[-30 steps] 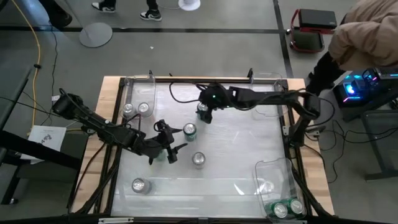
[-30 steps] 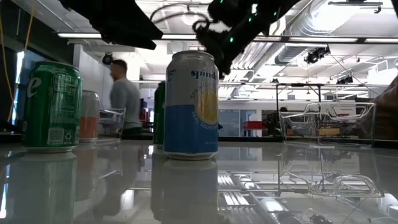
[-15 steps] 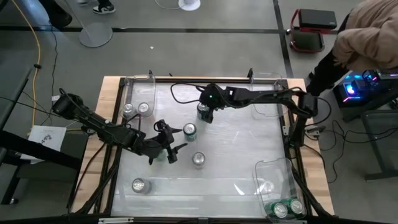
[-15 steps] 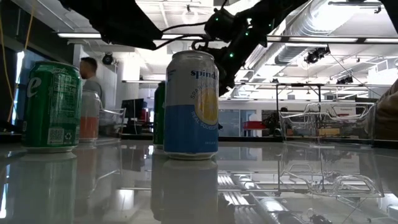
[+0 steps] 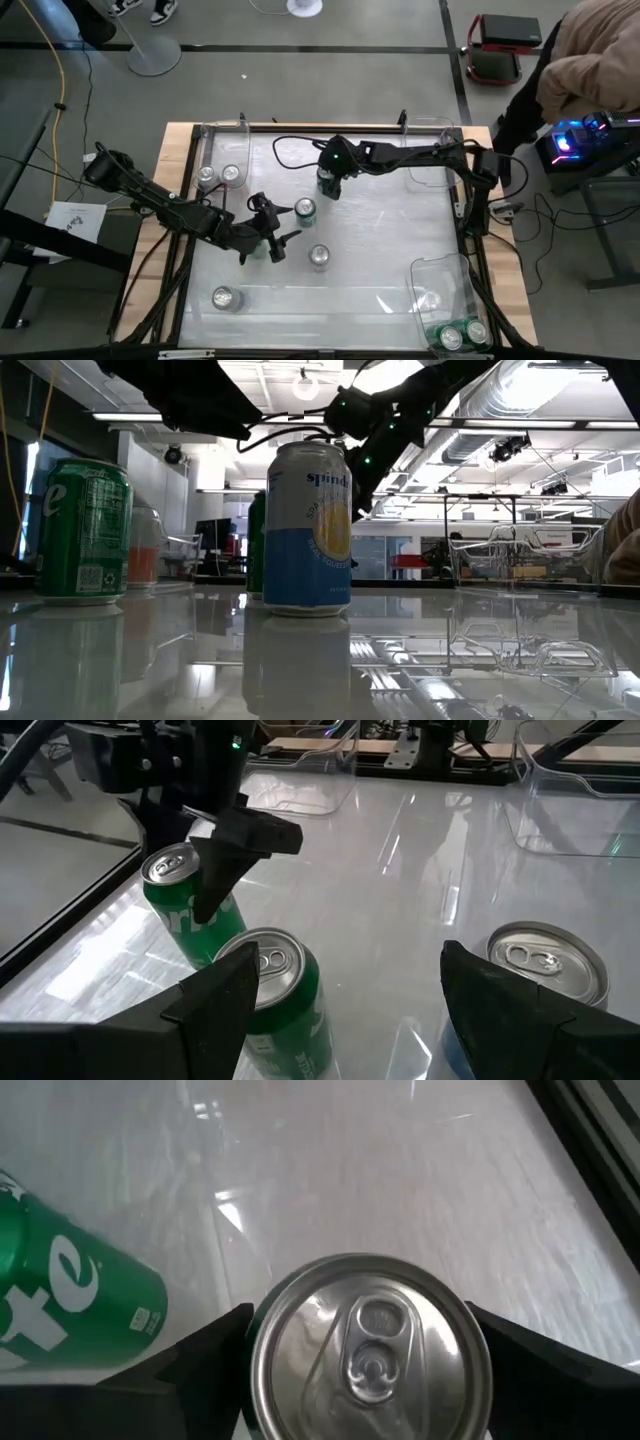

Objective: Sort soda cans
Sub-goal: Put the green soda can into the bottom transparent bin

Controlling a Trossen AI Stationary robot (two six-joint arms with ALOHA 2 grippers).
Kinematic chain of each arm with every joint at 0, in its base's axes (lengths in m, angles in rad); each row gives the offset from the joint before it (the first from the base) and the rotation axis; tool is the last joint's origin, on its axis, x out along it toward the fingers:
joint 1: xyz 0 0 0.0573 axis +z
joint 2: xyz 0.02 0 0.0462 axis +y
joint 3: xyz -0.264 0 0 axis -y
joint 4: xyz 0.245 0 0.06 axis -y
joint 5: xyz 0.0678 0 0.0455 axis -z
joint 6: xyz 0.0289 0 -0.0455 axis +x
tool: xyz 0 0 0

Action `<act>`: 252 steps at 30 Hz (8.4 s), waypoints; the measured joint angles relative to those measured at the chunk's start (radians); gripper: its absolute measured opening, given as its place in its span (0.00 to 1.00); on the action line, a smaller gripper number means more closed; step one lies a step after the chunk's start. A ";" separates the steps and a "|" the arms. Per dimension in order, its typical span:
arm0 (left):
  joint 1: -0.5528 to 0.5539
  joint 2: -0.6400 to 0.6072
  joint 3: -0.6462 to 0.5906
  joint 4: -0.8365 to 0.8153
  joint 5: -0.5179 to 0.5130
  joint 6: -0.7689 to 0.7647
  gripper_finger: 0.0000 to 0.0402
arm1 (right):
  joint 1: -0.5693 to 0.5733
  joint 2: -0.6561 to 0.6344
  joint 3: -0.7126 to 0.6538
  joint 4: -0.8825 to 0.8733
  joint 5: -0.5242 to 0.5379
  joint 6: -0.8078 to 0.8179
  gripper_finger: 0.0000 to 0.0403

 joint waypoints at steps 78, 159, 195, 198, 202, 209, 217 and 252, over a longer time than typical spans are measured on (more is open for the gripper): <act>0.002 0.000 0.000 0.033 -0.026 0.040 0.71 | 1.650 -0.445 -0.236 -0.885 0.228 1.935 0.71; -0.081 -0.113 0.001 -0.283 -0.131 -0.190 0.71 | 0.245 0.006 -0.235 0.719 -0.115 0.106 0.87; -0.056 -0.113 0.000 -0.283 -0.122 -0.189 0.71 | 0.234 0.025 -0.235 0.682 0.015 0.060 0.94; -0.056 -0.113 0.000 -0.283 -0.115 -0.189 0.71 | 0.234 0.034 -0.235 0.678 0.011 0.053 0.94; -0.056 -0.113 0.000 -0.283 -0.111 -0.189 0.71 | 0.235 0.034 -0.235 0.682 0.007 0.053 0.92; -0.056 -0.113 0.000 -0.283 -0.108 -0.189 0.71 | 0.235 0.027 -0.235 0.678 0.003 0.084 0.69; -0.056 -0.113 0.000 -0.284 -0.106 -0.190 0.71 | 0.272 -0.214 -0.235 0.437 0.071 0.058 0.68; -0.056 -0.113 -0.001 -0.233 -0.120 -0.188 0.71 | 1.658 -0.634 -0.236 -0.873 0.773 1.658 0.57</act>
